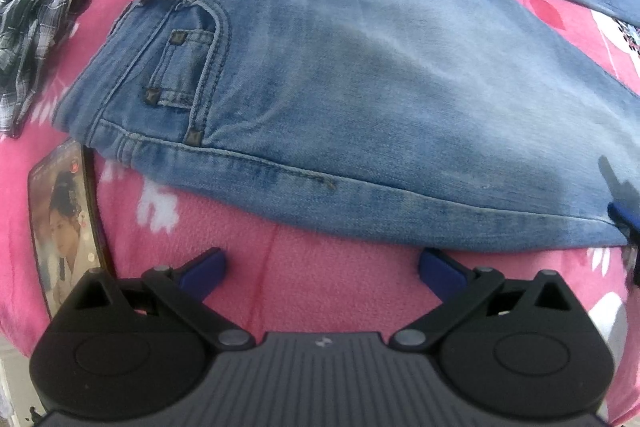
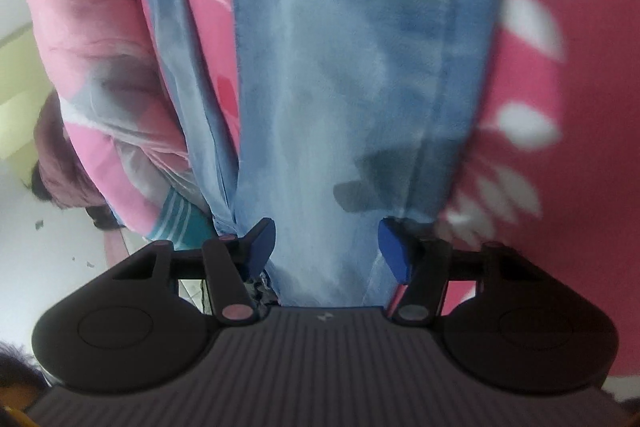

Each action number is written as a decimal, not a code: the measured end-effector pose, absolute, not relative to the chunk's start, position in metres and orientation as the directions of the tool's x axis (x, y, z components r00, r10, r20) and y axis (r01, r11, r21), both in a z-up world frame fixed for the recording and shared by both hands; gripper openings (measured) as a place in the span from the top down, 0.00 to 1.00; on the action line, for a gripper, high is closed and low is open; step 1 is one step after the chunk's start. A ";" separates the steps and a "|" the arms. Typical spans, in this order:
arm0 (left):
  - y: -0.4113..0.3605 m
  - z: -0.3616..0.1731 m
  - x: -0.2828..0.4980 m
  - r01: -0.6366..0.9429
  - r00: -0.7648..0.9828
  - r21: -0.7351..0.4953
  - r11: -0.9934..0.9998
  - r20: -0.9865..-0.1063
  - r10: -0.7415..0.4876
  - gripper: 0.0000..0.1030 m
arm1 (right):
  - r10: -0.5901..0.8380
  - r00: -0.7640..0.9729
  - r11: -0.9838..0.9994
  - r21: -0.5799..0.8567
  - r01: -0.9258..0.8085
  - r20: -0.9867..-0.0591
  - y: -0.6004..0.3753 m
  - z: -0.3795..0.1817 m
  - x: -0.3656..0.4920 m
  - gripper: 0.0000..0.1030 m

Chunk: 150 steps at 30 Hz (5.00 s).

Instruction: Fold clothes

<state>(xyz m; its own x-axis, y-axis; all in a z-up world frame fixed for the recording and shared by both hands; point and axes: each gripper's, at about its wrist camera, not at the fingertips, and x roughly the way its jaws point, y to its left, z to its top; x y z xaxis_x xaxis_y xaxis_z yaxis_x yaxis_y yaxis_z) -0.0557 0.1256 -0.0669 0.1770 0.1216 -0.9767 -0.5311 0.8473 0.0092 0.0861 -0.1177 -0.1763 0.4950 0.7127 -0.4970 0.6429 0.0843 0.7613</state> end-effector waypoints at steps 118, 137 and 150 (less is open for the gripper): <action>0.180 -0.064 -0.020 -0.824 0.115 -0.034 0.566 -0.987 0.108 0.54 | 0.763 0.390 0.173 0.744 0.645 -0.516 -0.140 -0.186 0.073 0.61; 0.172 -0.066 -0.011 -0.798 0.086 0.016 0.602 -0.986 0.140 0.54 | 0.759 0.397 0.169 0.746 0.645 -0.516 -0.139 -0.184 0.065 0.61; 0.173 -0.066 -0.008 -0.795 0.078 0.026 0.606 -0.986 0.145 0.54 | 0.762 0.392 0.174 0.746 0.642 -0.515 -0.141 -0.184 0.066 0.61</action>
<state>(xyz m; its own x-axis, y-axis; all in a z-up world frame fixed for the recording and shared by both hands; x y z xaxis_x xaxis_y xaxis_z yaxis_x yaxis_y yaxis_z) -0.0085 0.1730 -0.0659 0.0785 0.1449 -0.9863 -0.7948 0.6063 0.0258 0.0664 -0.1413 -0.1845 0.3920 0.7623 -0.5150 0.6423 0.1740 0.7464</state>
